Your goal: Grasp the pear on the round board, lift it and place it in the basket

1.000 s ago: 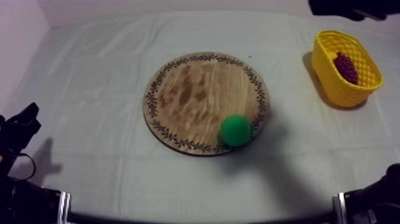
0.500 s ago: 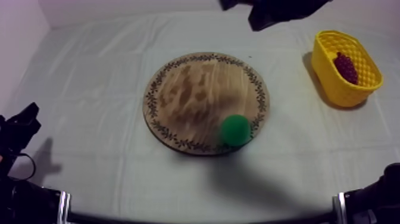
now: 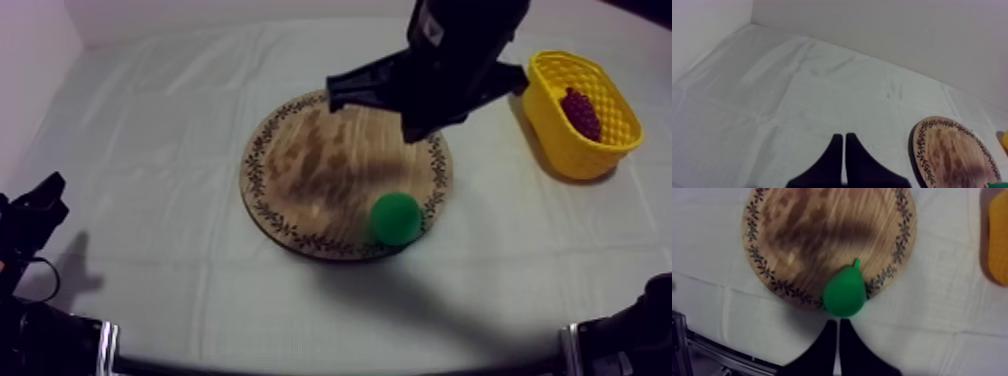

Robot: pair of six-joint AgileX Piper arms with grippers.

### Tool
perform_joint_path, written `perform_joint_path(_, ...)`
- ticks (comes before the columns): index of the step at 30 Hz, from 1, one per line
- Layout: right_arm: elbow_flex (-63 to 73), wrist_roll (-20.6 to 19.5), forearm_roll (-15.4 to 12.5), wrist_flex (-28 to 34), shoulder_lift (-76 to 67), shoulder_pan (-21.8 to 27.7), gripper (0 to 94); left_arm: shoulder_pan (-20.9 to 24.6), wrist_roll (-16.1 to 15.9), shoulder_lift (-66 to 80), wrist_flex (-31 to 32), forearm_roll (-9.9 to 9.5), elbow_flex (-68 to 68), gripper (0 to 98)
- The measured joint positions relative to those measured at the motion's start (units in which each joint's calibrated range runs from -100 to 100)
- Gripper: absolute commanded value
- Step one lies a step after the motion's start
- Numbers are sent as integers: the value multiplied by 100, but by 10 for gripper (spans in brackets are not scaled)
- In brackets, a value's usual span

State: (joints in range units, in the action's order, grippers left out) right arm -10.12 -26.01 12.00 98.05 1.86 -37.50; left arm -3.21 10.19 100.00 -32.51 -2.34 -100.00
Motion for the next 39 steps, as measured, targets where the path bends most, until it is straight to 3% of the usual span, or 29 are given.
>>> perform_joint_path(9,-231,-273,-271,14,339,4,39,0,0,0,0,0,0,1)
perform_joint_path(16,-337,-382,-437,29,417,81,599,0,0,0,0,0,0,1)
perform_joint_path(21,-368,-412,-474,22,430,65,797,0,0,0,0,0,0,1)
perform_joint_path(29,-556,-449,-469,-40,591,-73,872,0,0,0,0,0,0,1)
perform_joint_path(39,-927,-352,-469,-900,1143,-4,875,0,0,0,0,0,0,1)
